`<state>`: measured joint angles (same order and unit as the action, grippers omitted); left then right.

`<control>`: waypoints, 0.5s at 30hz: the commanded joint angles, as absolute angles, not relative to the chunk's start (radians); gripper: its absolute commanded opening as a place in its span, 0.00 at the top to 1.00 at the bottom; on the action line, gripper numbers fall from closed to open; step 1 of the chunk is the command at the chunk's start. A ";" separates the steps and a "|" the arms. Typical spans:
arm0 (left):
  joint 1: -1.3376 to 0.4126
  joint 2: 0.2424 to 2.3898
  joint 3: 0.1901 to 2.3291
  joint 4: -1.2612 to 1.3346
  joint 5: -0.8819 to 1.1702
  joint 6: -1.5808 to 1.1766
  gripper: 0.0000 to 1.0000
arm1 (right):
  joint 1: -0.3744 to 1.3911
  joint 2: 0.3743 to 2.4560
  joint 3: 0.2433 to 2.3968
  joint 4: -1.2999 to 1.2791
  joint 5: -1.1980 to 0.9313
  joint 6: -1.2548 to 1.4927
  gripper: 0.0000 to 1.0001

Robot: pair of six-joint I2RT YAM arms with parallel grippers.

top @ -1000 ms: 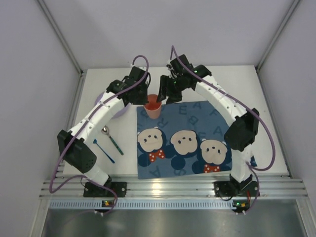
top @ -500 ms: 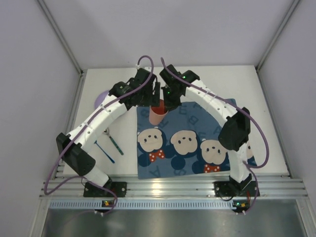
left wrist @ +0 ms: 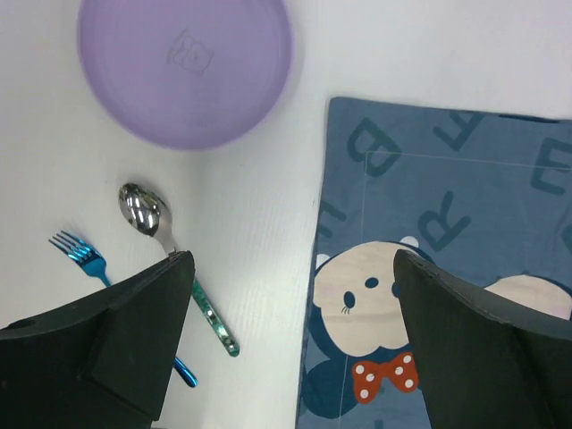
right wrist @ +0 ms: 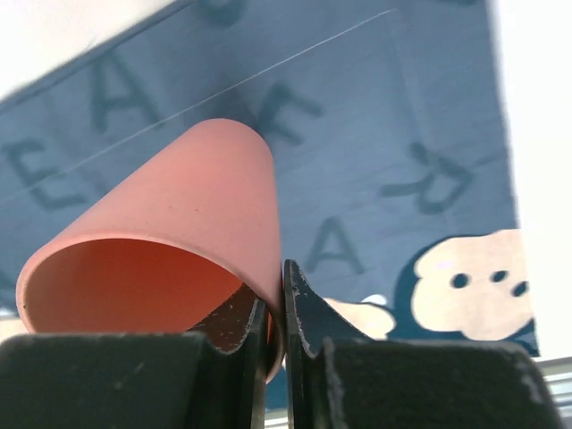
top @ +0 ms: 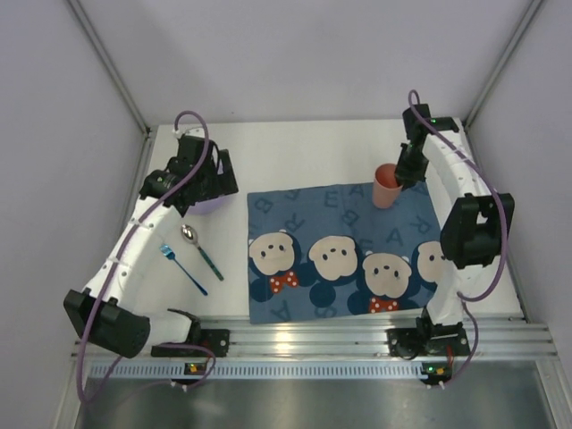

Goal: Set the dinner table for one person

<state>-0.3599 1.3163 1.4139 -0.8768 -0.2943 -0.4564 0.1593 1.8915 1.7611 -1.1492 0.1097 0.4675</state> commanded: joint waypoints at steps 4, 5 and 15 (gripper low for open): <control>-0.276 1.256 1.290 -0.798 -0.177 -0.472 0.02 | 0.065 1.943 1.861 -1.149 0.169 0.402 1.00; -0.249 1.253 1.278 -0.789 -0.163 -0.472 0.02 | 0.048 1.956 1.868 -1.149 0.176 0.402 1.00; -0.167 1.295 1.259 -0.770 -0.132 -0.454 0.02 | 0.037 2.031 1.836 -1.132 0.183 0.426 0.88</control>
<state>-0.1913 1.2858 1.2488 -0.8265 -0.1612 -0.4644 0.0425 2.0304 1.8400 -1.1404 0.1669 0.4290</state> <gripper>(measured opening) 0.980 0.104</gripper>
